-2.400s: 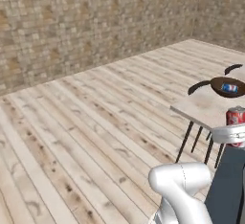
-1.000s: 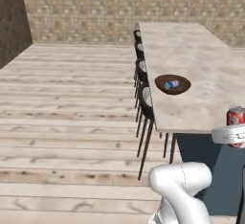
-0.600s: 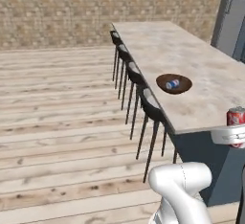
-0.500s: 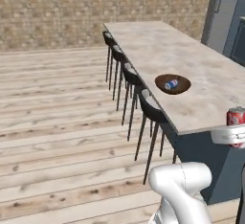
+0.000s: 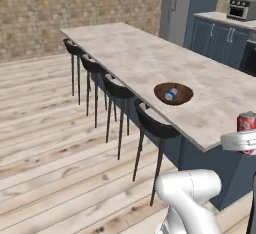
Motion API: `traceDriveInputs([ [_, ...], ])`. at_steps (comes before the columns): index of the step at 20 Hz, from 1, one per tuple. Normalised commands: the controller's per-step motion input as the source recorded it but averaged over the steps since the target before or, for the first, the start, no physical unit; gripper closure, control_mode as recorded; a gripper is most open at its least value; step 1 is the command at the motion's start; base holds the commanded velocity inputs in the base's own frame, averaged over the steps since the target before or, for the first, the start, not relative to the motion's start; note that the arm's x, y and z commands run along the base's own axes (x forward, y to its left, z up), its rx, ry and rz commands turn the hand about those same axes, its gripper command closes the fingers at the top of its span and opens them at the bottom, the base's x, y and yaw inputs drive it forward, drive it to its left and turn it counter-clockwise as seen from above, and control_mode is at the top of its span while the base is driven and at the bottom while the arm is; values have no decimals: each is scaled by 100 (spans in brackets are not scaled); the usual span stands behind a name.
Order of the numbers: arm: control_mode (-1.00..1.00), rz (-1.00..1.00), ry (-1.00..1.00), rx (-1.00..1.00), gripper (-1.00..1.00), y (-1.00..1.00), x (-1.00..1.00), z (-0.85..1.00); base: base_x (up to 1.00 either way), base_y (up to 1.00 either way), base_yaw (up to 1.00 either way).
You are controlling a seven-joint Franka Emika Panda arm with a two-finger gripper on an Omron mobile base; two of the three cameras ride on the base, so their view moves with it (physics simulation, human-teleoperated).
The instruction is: Open the fridge, grab two sodas, and place both sodas inside the bowl with ice on the dining counter.
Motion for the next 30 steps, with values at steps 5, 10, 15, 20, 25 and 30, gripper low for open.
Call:
traceDriveInputs([
  [5,100,0,0,0,100,0,0,0,68,64,-51],
  [10,100,0,0,0,100,0,0,0,32,39,-54],
  [15,100,0,0,0,100,0,0,0,3,30,-58],
  [20,100,0,0,0,100,0,0,0,13,43,-54],
  [25,100,0,0,0,100,0,0,0,-32,35,-44],
  [30,100,0,0,0,100,0,0,0,-74,26,-35],
])
